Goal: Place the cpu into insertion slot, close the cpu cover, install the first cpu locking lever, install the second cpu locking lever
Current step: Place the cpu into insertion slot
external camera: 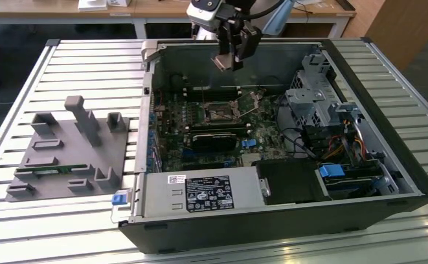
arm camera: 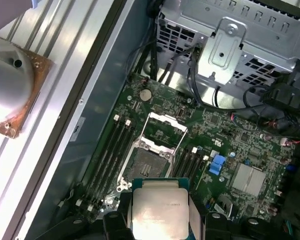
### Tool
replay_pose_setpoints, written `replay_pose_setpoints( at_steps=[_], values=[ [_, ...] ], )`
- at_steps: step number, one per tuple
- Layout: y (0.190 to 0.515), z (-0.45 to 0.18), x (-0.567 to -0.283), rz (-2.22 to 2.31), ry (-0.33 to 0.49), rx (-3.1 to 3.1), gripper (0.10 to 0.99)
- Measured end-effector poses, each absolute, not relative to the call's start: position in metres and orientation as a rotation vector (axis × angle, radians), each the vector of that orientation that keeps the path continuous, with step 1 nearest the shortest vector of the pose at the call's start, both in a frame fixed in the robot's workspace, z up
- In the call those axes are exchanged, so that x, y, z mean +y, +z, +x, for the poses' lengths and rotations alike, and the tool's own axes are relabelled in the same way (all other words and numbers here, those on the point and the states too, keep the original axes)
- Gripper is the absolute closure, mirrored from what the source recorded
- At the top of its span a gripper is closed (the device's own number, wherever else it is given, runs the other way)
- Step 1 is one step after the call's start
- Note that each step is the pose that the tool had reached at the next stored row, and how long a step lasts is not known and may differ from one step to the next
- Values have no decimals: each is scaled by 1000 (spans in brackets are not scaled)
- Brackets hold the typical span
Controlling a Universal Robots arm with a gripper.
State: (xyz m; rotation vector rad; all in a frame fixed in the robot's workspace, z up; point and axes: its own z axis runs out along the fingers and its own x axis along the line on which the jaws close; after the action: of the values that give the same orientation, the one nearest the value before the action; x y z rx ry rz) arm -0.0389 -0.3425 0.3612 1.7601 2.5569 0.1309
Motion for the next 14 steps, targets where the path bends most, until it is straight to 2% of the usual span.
replay_pose_setpoints(
  at_steps=[14],
  values=[
    [357,-39,-343,1970,125,2390,549]
  ],
)
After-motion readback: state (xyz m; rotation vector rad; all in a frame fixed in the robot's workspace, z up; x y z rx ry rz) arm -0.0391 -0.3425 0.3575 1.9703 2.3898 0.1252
